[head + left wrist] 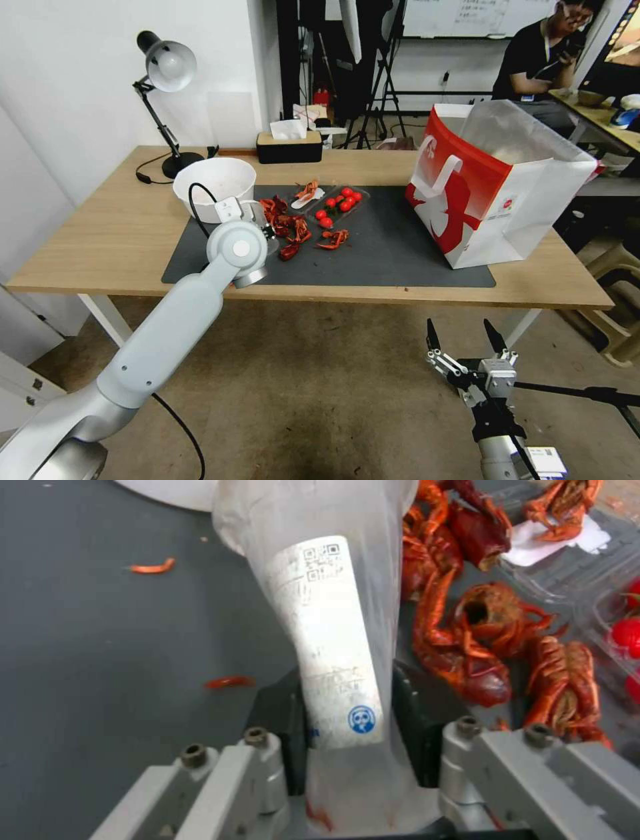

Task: Pick up the trash from the table and place it into the takeout bag.

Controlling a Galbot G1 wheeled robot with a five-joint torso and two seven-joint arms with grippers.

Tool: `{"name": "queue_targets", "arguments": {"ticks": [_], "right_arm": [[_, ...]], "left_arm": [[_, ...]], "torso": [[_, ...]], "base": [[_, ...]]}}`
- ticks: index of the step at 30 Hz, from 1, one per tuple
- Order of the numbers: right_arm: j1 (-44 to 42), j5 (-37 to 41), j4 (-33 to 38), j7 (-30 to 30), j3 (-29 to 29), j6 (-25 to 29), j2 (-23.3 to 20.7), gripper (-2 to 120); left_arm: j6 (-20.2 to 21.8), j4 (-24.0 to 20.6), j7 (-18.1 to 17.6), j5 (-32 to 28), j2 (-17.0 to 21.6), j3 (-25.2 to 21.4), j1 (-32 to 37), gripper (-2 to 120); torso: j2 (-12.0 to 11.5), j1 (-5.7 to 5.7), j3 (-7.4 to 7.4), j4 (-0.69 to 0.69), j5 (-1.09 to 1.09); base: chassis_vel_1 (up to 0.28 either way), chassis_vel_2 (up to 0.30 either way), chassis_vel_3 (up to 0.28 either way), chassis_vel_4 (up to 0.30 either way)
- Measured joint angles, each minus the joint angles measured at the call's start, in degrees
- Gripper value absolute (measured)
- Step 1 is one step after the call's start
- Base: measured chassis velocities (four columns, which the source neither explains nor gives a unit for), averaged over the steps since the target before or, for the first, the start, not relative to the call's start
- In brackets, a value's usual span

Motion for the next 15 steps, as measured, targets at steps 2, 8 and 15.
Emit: {"name": "queue_targets", "arguments": {"ticks": [2, 8, 15], "right_arm": [[0.1, -0.1, 0.0, 0.0, -0.1, 0.0, 0.0, 100], [0.1, -0.5, 0.0, 0.0, -0.5, -0.1, 0.1, 100], [-0.1, -0.7, 0.2, 0.0, -0.8, 0.0, 0.1, 100]], "left_arm": [[0.0, -1.5, 0.8, 0.3, 1.1, -0.7, 1.1, 22], [-1.2, -6.4, 5.1, 0.3, 4.4, -2.8, 4.2, 10], [-3.3, -10.1, 19.5, 2.3, 8.0, -6.2, 8.6, 5]], "torso": [[0.0, 0.00, 0.01, 0.00, -0.01], [0.0, 0.01, 0.02, 0.01, -0.01], [0.0, 0.01, 0.02, 0.02, -0.01]], "base": [[0.000, 0.000, 0.000, 0.000], [0.000, 0.000, 0.000, 0.000], [0.000, 0.000, 0.000, 0.000]]}}
